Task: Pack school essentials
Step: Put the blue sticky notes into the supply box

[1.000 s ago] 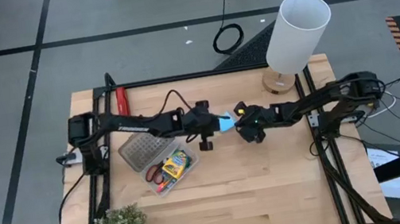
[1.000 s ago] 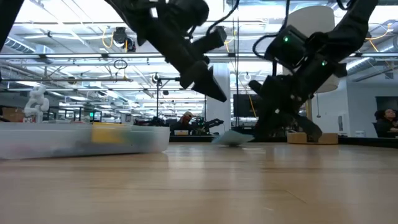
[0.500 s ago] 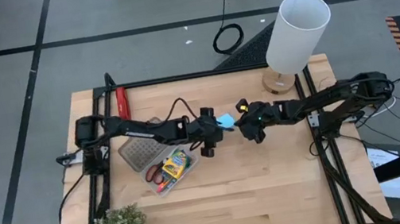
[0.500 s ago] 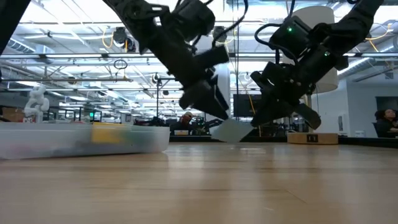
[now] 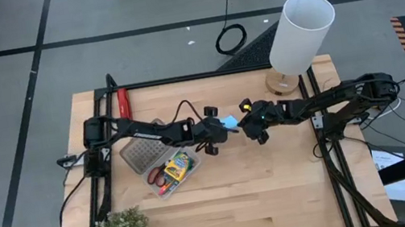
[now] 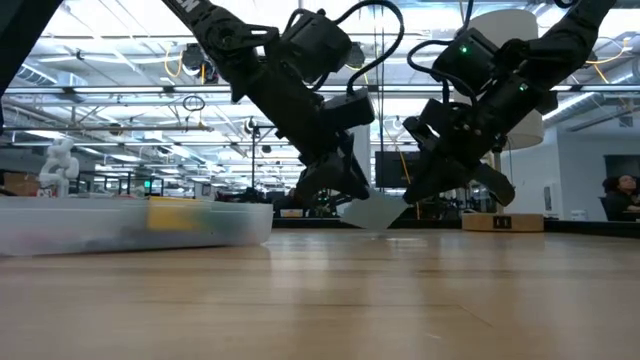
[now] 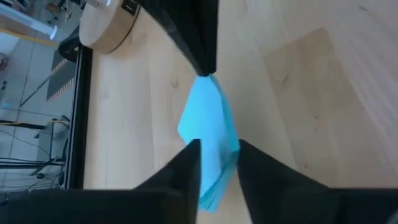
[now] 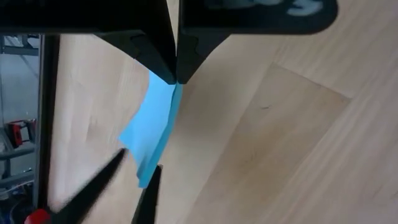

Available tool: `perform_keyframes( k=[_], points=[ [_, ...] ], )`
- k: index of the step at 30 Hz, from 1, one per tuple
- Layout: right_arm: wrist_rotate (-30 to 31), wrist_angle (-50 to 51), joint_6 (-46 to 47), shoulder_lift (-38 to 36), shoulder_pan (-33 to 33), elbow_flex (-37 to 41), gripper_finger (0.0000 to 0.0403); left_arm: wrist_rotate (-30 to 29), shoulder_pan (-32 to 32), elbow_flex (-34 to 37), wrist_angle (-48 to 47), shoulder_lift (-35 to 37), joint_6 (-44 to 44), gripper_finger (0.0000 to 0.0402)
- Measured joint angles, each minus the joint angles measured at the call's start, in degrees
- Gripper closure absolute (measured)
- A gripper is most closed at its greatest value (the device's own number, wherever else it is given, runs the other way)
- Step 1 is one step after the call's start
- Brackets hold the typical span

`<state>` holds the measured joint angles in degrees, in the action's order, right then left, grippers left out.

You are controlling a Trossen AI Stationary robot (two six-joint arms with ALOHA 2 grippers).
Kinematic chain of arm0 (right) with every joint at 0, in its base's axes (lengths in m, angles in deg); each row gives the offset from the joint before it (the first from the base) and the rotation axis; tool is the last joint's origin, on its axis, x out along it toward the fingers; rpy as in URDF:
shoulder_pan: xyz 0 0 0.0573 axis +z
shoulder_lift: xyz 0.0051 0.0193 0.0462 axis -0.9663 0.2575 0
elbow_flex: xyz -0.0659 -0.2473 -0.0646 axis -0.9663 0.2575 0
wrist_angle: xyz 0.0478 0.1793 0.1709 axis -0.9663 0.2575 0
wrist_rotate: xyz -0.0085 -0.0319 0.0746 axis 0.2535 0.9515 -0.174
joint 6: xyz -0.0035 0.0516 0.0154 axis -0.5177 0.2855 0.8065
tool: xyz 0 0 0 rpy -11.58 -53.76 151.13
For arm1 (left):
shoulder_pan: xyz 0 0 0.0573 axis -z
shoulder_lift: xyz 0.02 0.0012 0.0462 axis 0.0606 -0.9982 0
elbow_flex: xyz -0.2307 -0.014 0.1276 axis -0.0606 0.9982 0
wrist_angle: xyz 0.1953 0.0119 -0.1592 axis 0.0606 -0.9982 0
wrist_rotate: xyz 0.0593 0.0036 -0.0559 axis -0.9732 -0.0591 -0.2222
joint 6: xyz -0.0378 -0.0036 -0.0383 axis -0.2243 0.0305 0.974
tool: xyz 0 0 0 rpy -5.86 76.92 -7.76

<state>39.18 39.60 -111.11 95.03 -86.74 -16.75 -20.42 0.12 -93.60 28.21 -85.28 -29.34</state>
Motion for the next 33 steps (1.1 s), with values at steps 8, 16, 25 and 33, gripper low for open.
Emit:
perform_keyframes(
  k=[8, 16, 25, 33],
  points=[
    [0.0, -0.5, 1.2, 0.0, 0.0, 0.0, 0.0403, 0.4, 0.0, 0.0, 0.3, 0.0, -0.3, 0.0389],
    [-1.3, -0.9, 4.0, -0.9, 1.3, 0.0, 0.0332, -0.3, 0.5, 0.0, -4.5, 2.3, 0.5, 0.0392],
    [1.6, 1.0, 9.8, -13.5, 4.3, -0.1, 0.0225, -5.3, 4.2, 0.0, -16.5, 12.6, 6.7, 0.039],
    [6.2, 5.4, 18.1, -25.3, 6.2, -0.1, 0.0205, -16.1, 16.5, 0.0, -32.5, 22.5, 23.1, 0.0385]
  ],
)
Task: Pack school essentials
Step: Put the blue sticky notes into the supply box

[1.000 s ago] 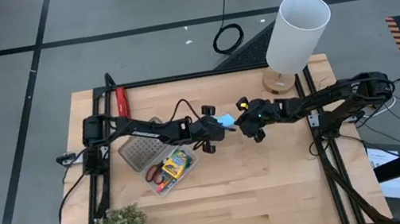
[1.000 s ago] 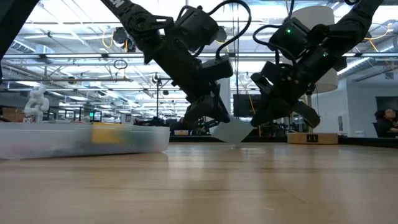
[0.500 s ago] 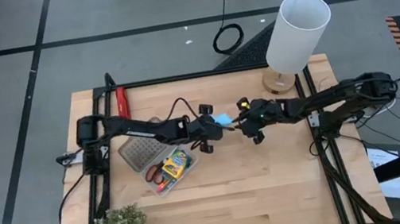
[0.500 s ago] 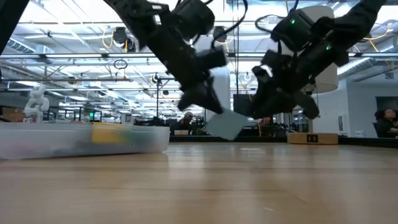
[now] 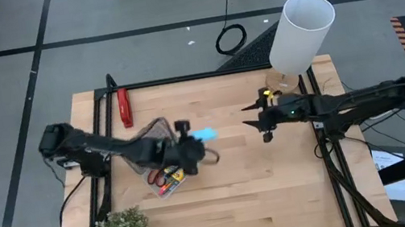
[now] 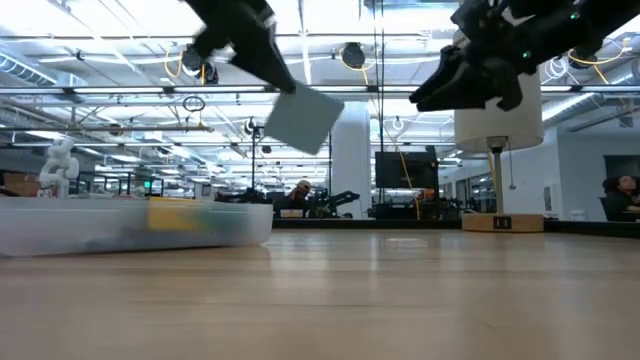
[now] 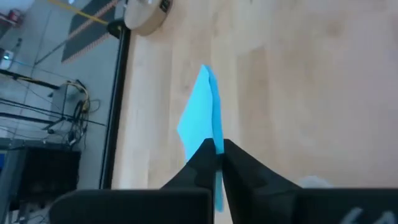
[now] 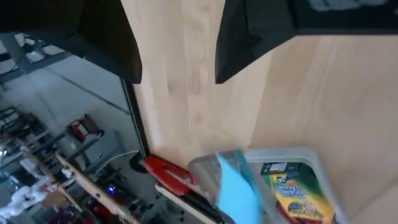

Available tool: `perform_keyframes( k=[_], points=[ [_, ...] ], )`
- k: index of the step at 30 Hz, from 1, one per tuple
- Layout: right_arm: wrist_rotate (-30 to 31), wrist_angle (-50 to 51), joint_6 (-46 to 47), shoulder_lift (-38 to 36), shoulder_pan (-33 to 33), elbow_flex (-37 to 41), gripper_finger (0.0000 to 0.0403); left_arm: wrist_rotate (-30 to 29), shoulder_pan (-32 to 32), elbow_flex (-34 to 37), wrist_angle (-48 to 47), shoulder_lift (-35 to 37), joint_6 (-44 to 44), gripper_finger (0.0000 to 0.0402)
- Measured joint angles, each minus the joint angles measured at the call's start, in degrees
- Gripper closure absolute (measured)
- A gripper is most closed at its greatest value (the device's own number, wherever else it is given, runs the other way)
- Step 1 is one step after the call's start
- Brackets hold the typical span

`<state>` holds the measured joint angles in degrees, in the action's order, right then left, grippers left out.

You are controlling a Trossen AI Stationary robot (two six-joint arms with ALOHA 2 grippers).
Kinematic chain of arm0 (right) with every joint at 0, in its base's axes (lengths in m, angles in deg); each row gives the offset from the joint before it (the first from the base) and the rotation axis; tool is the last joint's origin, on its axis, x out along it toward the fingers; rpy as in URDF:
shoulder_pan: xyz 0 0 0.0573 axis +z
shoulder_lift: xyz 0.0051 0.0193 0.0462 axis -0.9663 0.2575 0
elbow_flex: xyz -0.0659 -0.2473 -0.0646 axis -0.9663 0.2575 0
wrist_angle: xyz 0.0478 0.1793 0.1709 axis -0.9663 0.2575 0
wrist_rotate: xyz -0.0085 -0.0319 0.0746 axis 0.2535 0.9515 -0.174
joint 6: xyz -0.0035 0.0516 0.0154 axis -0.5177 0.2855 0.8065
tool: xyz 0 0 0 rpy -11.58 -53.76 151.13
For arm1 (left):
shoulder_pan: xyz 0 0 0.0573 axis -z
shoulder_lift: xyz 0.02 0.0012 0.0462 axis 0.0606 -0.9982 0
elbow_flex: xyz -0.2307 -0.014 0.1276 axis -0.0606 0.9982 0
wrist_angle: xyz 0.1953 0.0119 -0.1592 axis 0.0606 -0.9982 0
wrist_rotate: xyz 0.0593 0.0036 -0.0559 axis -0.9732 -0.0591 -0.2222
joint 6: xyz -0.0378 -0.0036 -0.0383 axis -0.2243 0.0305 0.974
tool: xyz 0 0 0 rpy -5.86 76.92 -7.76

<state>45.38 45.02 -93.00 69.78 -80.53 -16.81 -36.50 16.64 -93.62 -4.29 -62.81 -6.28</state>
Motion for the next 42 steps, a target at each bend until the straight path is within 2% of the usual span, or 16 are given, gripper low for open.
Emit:
perform_keyframes(
  k=[10, 17, 24, 32, 38, 42],
  points=[
    [-0.1, 2.5, 13.3, -4.6, 0.9, 0.0, 0.0204, -9.6, 16.9, 0.0, -13.4, 0.9, 22.0, 0.0389],
    [-0.1, 2.9, 18.0, -4.6, 5.1, 0.0, 0.0204, -9.8, 26.2, 0.0, -23.5, 0.9, 38.9, 0.0388],
    [0.0, 2.9, 16.6, -4.6, 7.5, 0.0, 0.0204, -9.5, 32.3, 0.0, -32.6, 0.9, 51.8, 0.0394],
    [0.1, 2.9, 15.9, -4.6, 7.5, 0.0, 0.0204, -3.4, 33.2, 5.0, -31.9, 0.9, 56.2, 0.0395],
    [0.1, 2.9, 16.0, -4.6, 7.5, 0.0, 0.0204, -4.4, 33.1, 8.7, -30.7, 0.9, 56.9, 0.039],
    [0.1, 2.9, 16.0, -4.6, 7.5, 0.0, 0.0204, -5.2, 31.9, 12.2, -26.6, 0.9, 55.4, 0.0395]
  ],
)
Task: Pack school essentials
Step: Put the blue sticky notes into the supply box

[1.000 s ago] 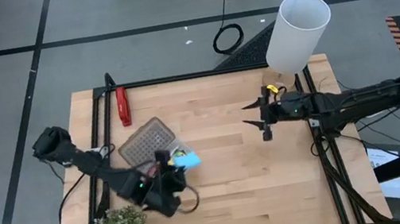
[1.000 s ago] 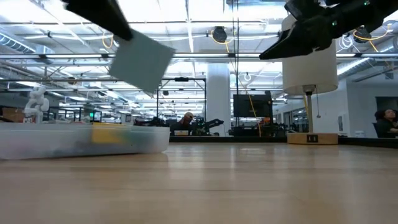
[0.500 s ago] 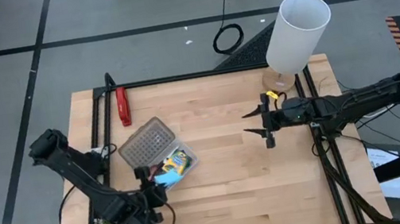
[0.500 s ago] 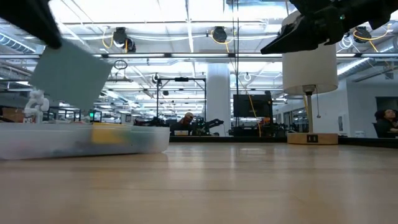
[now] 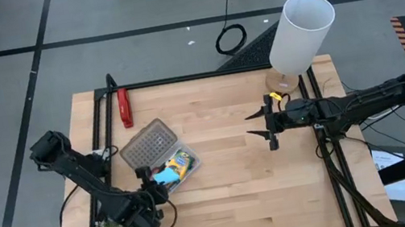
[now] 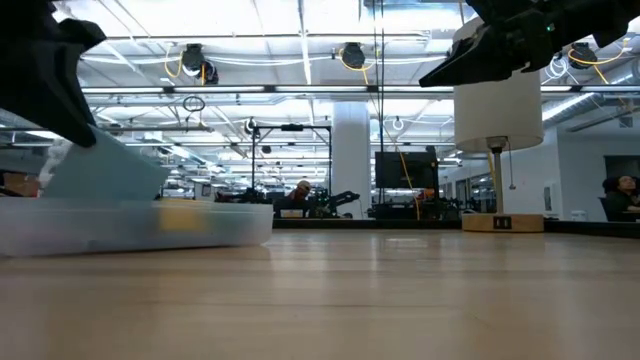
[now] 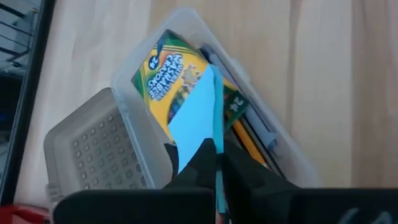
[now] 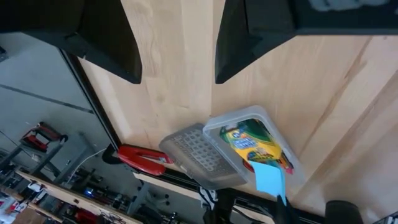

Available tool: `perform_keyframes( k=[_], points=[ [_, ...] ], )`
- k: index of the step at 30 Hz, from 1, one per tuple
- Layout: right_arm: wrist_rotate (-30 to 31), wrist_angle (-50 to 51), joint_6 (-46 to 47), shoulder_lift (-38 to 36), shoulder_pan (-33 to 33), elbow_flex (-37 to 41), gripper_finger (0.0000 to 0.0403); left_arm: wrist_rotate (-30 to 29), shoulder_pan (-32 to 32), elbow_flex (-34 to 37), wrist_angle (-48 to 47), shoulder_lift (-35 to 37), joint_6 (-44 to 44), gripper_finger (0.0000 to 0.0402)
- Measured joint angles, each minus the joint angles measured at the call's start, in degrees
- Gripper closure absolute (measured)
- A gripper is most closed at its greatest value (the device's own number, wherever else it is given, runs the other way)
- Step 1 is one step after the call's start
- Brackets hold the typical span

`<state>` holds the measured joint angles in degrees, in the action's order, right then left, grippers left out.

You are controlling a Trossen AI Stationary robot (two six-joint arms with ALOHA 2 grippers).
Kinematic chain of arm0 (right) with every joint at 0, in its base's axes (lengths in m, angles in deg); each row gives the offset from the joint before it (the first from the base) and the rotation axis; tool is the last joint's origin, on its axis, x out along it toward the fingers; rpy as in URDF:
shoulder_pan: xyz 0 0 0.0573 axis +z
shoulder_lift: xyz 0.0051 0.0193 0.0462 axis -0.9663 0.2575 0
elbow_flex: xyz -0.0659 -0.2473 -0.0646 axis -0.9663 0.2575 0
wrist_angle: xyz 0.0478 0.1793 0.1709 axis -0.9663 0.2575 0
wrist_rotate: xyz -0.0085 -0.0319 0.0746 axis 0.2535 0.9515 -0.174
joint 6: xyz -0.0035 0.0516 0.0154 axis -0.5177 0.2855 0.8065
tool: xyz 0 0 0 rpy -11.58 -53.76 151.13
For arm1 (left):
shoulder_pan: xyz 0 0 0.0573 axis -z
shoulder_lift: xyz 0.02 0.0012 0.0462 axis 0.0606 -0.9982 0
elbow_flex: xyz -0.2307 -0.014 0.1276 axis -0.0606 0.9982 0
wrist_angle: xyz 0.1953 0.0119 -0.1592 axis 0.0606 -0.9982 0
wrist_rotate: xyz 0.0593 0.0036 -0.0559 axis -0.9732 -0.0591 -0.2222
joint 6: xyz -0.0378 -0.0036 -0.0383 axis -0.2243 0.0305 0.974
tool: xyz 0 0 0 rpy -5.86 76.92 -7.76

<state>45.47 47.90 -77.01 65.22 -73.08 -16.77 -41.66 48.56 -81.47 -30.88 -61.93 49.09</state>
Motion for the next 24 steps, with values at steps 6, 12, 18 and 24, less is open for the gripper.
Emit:
perform_keyframes(
  k=[6, 12, 18, 24],
  points=[
    [0.0, 0.0, 0.0, 0.0, 0.0, 0.0, 0.0204, -2.9, -1.2, 2.5, 5.8, 0.0, -4.2, 0.0391],
    [0.0, 0.0, 0.0, 0.0, 0.0, 0.0, 0.0204, -3.1, -1.6, 2.4, 5.4, 0.0, -5.6, 0.0392],
    [0.0, 0.0, 0.0, 0.0, 0.0, 0.0, 0.0204, -3.7, -1.0, 2.4, 5.0, 0.0, -9.3, 0.0396],
    [0.0, 0.0, 0.0, 0.0, 0.0, 0.0, 0.0204, -5.0, -1.0, 2.3, 1.7, 0.0, -8.2, 0.0389]
  ],
)
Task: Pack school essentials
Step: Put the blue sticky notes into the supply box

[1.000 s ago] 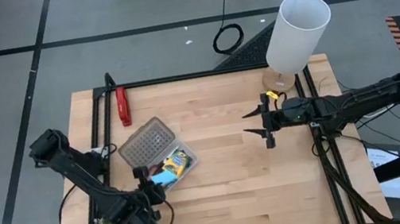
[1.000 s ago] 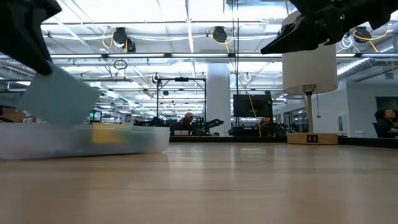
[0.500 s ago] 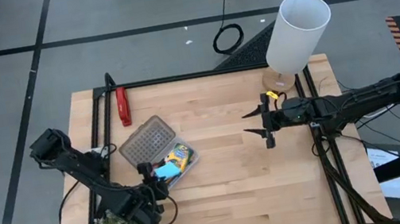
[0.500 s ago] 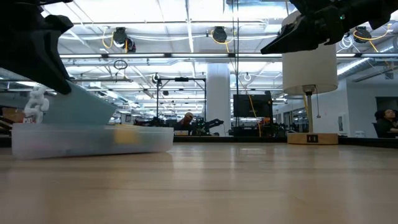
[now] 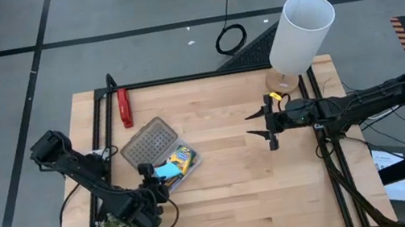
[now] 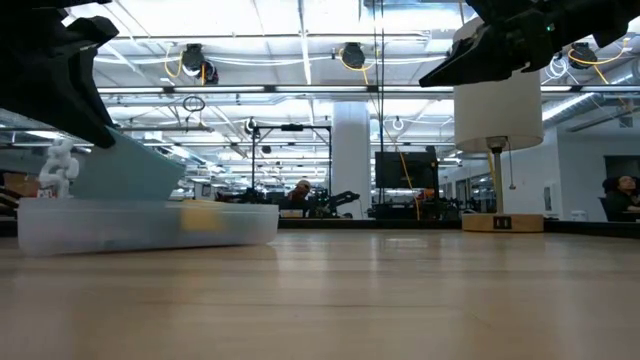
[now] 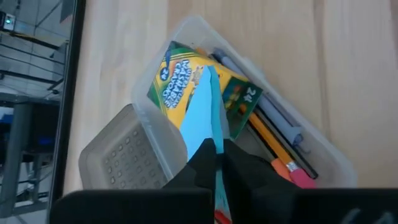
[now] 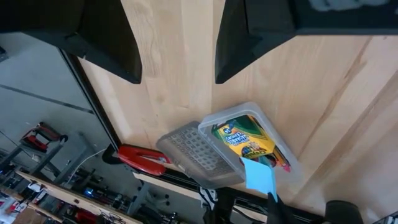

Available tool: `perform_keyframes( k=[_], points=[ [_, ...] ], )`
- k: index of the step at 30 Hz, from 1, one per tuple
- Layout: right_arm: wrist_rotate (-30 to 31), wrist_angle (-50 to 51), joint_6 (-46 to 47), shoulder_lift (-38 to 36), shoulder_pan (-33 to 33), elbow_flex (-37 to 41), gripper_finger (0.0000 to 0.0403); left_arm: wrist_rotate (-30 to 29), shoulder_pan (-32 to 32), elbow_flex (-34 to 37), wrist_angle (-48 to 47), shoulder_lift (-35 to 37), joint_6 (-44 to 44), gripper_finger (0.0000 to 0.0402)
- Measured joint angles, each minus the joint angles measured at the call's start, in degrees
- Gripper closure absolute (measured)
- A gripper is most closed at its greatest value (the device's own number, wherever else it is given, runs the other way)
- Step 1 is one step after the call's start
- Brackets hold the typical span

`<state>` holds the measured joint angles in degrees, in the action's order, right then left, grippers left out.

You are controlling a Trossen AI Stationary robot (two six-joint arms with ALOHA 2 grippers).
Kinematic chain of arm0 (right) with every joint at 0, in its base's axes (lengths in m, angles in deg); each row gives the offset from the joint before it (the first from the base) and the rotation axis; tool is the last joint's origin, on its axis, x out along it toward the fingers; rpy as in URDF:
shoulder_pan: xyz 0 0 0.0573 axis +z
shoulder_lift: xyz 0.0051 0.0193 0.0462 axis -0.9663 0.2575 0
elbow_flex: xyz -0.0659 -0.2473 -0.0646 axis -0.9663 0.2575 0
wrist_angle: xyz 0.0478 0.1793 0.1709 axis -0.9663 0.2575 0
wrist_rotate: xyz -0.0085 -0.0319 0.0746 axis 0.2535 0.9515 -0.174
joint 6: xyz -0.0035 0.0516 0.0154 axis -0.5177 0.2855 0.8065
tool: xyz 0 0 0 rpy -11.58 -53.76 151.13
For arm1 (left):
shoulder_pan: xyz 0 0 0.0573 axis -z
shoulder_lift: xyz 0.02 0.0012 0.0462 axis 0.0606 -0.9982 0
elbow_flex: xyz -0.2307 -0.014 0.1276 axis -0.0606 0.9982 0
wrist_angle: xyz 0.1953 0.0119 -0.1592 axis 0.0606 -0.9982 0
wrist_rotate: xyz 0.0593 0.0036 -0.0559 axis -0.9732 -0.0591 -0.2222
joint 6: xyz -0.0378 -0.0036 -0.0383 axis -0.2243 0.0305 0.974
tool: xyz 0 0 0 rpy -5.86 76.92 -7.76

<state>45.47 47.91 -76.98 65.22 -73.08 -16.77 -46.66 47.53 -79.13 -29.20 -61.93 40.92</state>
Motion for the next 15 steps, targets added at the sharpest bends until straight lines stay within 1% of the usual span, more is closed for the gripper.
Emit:
perform_keyframes(
  k=[7, 12, 15],
  points=[
    [0.0, 0.0, 0.0, 0.0, 0.0, 0.0, 0.0204, 0.2, 0.0, 0.0, -0.8, 0.0, 0.7, 0.0395],
    [0.0, 0.0, 0.0, 0.0, 0.0, 0.0, 0.0204, 0.4, 0.2, 0.0, -1.3, 0.0, 0.2, 0.0385],
    [0.0, 0.0, 0.0, 0.0, 0.0, 0.0, 0.0204, 0.8, 0.8, -1.1, -4.8, 0.0, 1.0, 0.0394]
  ],
)
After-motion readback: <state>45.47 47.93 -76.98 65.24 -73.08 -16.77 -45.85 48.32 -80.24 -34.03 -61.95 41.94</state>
